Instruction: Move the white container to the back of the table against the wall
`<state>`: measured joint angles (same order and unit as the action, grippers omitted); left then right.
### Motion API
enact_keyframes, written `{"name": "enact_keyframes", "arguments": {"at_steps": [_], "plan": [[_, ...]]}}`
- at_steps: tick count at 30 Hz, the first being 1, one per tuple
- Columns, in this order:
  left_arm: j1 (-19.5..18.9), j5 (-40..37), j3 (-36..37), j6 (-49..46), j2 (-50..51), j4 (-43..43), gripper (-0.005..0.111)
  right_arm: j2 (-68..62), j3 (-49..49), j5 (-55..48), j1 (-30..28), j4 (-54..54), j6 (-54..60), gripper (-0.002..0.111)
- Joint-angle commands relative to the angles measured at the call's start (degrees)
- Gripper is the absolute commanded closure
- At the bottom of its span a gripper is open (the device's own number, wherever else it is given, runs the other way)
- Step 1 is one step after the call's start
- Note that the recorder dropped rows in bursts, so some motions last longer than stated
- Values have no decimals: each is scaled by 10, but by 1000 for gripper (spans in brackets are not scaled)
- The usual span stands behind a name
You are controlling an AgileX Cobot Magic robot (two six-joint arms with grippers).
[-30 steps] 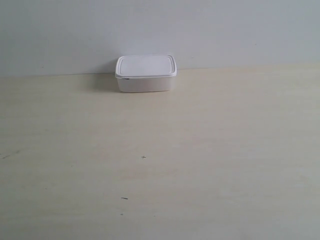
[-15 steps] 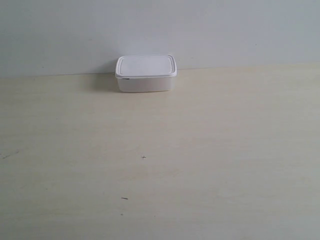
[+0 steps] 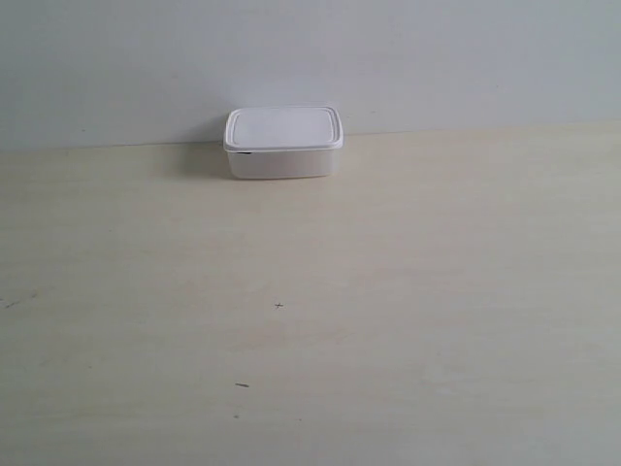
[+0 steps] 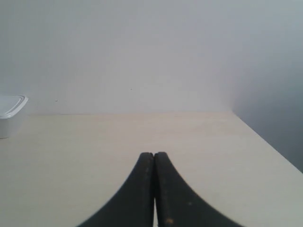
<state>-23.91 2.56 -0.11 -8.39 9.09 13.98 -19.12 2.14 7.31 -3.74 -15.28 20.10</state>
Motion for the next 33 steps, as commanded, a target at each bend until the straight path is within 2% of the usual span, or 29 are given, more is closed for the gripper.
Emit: {"name": "enact_keyframes", "arguments": {"at_steps": [1, 6, 13, 16, 28, 33], "plan": [[0, 8, 1, 5, -11, 3, 107, 27, -18, -12, -3, 7, 3, 108], [0, -13, 1, 5, -44, 3, 107, 53, -21, -17, -3, 7, 3, 108], [0, -48, 1, 5, -91, 3, 107, 80, -21, -82, -3, 6, 3, 108], [0, -78, 1, 5, -91, 3, 107, 88, -21, -92, -3, 6, 3, 108], [0, -85, 1, 5, -91, 3, 107, 98, -21, -108, -3, 5, 3, 108], [0, -113, 1, 4, -91, 3, 107, 98, -21, -110, -3, 5, 3, 108]]}}
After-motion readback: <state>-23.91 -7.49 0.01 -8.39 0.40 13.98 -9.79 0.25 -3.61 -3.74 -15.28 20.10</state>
